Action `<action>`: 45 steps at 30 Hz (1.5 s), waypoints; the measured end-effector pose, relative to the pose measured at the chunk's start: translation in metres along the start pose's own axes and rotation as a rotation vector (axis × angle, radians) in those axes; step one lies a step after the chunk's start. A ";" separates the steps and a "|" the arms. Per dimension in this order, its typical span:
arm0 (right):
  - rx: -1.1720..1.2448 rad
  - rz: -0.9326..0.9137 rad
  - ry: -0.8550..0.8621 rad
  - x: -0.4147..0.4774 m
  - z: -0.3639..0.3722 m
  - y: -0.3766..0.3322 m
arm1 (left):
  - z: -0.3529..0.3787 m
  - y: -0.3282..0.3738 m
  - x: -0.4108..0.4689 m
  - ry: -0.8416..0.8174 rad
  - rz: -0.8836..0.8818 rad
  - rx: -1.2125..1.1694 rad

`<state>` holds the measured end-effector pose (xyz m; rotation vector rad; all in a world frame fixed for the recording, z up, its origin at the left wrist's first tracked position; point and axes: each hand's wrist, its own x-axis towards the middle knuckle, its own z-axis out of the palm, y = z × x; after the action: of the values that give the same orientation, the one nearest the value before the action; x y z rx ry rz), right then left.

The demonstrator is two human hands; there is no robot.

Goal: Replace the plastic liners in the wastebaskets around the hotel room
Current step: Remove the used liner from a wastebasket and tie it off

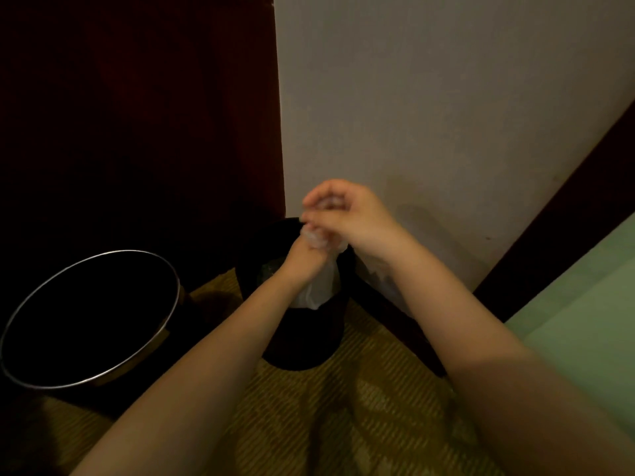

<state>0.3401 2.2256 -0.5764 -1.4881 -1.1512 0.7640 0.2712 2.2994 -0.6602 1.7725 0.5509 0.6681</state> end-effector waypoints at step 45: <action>-0.313 0.268 -0.168 -0.002 -0.015 0.058 | -0.036 0.005 -0.020 0.058 0.194 0.508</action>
<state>0.3678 2.2195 -0.6296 -1.8956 -1.2540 0.9362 0.2323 2.3098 -0.6507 2.3097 0.6320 0.7597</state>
